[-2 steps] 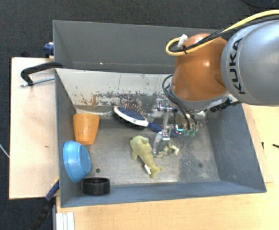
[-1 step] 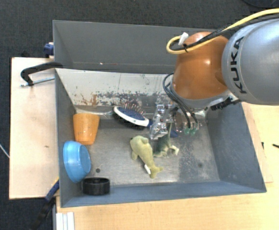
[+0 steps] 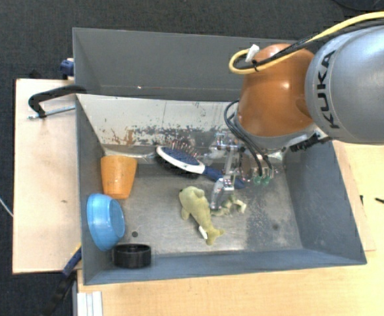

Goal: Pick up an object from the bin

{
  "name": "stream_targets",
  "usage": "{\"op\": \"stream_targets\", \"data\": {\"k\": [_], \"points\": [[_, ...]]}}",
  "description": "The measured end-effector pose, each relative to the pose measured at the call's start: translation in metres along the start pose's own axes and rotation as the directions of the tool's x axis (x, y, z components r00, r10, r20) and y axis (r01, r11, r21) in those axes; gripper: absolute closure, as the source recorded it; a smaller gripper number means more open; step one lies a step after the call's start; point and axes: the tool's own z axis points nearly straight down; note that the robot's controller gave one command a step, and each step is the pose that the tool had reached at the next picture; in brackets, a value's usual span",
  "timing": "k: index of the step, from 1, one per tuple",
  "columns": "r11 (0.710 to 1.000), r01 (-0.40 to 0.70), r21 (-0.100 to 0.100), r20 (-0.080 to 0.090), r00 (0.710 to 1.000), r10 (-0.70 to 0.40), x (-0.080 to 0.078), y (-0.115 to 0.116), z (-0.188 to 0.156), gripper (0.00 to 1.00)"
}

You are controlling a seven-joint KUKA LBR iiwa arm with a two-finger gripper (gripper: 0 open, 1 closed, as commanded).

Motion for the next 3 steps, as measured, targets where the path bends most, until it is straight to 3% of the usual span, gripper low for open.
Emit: {"op": "stream_targets", "data": {"k": [1,2,3], "points": [[1.0,0.01,0.0,0.005,1.0,-0.01,-0.027,0.004,0.079,0.0],[1.0,-0.028,-0.004,0.014,1.0,0.028,-0.028,0.002,0.086,0.0],[0.999,-0.032,-0.001,0.006,0.999,0.032,-0.026,-0.001,0.091,1.0]]}}
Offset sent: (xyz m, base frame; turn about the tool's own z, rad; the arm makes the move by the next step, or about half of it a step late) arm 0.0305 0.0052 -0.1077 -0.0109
